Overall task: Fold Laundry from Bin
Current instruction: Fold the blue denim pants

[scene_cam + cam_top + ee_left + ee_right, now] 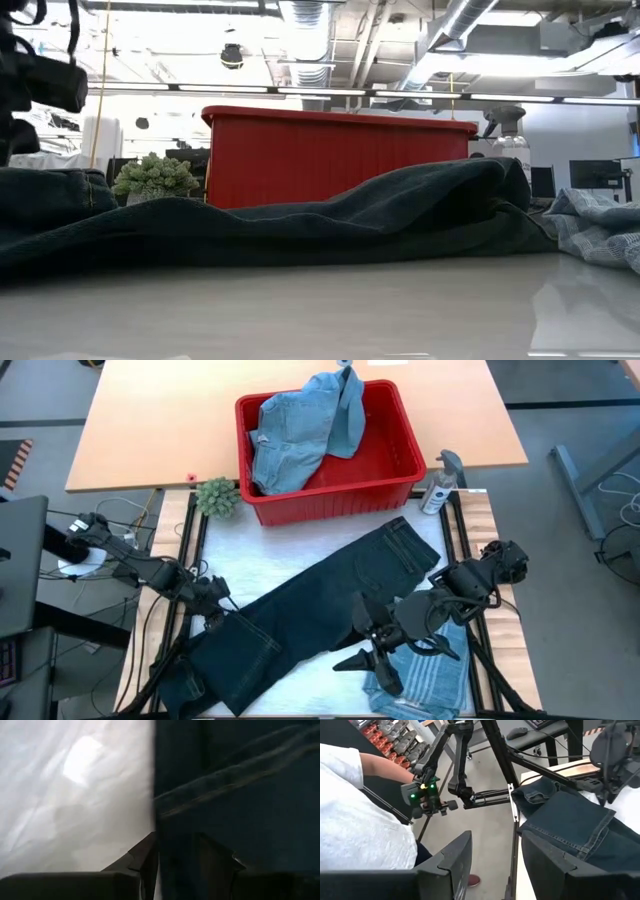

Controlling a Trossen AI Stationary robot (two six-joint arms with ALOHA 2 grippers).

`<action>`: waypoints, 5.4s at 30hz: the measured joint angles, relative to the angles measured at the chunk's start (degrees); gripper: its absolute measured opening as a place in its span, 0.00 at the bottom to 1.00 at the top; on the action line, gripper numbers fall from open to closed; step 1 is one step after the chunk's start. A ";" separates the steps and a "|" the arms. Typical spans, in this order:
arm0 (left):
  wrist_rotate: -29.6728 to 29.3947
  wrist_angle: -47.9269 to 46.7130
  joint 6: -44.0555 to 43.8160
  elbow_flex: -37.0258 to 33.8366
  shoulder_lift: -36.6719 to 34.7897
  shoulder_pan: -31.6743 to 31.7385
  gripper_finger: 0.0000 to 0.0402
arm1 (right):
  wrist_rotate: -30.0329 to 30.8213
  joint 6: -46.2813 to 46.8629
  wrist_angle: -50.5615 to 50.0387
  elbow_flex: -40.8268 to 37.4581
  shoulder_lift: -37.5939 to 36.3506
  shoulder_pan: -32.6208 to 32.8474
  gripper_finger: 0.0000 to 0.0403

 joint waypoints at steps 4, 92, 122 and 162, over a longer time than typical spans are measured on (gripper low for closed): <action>1.91 2.97 3.04 0.00 -1.72 -0.12 0.29 | -0.01 0.14 0.09 0.00 0.00 0.00 0.48; 1.58 -17.91 -8.48 34.67 1.78 -7.91 0.00 | 12.68 14.23 -16.66 0.09 12.39 -3.57 0.48; 10.27 -40.90 -17.06 57.62 4.06 -16.76 0.00 | 9.93 28.09 -30.46 0.07 19.67 -9.88 0.49; 15.15 -44.23 -23.36 90.18 12.32 -16.73 0.00 | 11.33 40.71 -39.46 0.07 19.69 -10.87 0.48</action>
